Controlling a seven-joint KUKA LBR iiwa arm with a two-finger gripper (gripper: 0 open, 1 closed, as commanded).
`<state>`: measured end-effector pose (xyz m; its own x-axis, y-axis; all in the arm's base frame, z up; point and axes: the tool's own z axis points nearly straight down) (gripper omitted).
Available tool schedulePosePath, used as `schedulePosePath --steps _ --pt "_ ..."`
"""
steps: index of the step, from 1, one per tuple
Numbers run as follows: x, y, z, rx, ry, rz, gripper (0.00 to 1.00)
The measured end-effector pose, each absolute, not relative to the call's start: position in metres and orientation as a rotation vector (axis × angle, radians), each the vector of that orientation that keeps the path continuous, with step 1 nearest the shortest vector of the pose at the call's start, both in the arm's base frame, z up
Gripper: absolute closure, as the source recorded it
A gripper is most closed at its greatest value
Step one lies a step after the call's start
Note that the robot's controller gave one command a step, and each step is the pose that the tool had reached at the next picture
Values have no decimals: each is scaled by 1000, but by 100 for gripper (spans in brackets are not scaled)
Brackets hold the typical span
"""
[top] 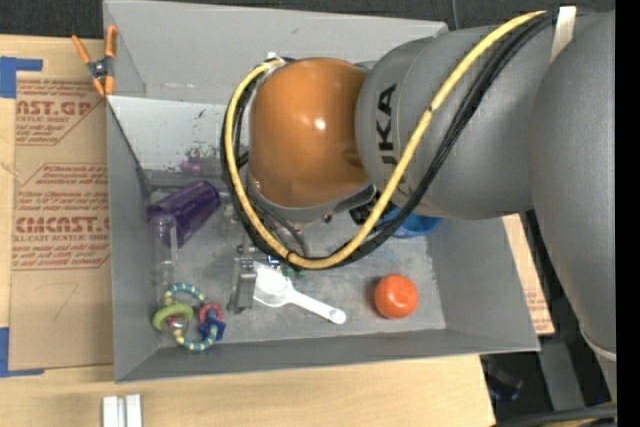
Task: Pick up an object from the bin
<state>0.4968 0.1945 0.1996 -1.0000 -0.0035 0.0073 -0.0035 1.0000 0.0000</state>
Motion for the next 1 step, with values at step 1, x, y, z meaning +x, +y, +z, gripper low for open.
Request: schedulePosePath --steps 1 --pt "499 193 204 1 -3142 -2 0"
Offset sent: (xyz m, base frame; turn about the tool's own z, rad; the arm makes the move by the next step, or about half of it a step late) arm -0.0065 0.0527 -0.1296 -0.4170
